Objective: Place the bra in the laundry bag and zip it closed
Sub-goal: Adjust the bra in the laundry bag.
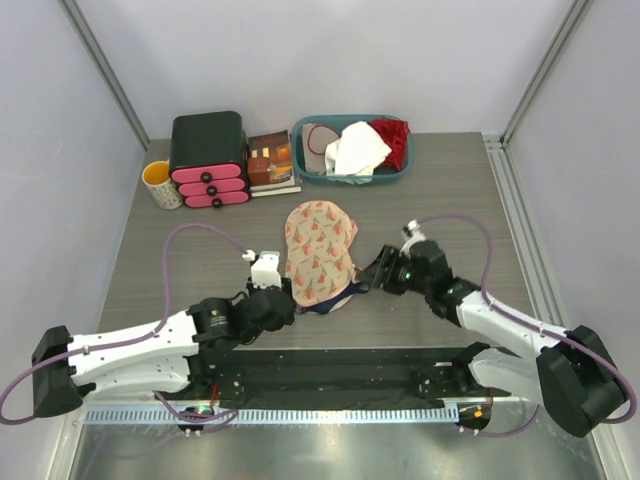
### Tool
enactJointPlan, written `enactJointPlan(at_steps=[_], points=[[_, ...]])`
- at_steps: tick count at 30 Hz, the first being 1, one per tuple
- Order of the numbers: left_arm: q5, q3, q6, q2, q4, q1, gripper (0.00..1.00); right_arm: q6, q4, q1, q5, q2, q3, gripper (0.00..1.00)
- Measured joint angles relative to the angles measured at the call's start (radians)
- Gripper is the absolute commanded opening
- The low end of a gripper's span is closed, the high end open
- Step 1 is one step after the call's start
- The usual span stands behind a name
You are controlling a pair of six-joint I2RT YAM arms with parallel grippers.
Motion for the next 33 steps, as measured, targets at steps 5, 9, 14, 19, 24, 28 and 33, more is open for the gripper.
enactJointPlan(at_steps=[5, 9, 14, 19, 24, 28, 33], points=[[0.093, -0.034, -0.003, -0.09, 0.1, -0.002, 0.42, -0.111, -0.063, -0.181, -0.028, 0.125, 0.216, 0.71], [0.168, -0.051, -0.011, -0.026, 0.235, -0.008, 0.43, -0.156, -0.029, -0.211, -0.105, 0.375, 0.37, 0.75], [0.217, -0.064, -0.033, 0.113, 0.386, -0.036, 0.43, -0.132, 0.084, -0.208, -0.229, 0.626, 0.423, 0.76], [0.211, -0.064, -0.055, 0.234, 0.502, -0.096, 0.41, -0.06, 0.238, -0.207, -0.322, 0.735, 0.434, 0.7], [0.212, -0.061, -0.073, 0.333, 0.568, -0.113, 0.39, 0.034, 0.411, -0.207, -0.37, 0.818, 0.428, 0.54], [0.207, -0.062, -0.085, 0.345, 0.571, -0.118, 0.38, 0.102, 0.525, -0.207, -0.341, 0.812, 0.346, 0.25], [0.195, -0.074, -0.112, 0.318, 0.589, -0.124, 0.37, 0.216, 0.671, -0.202, -0.22, 0.704, 0.139, 0.13]])
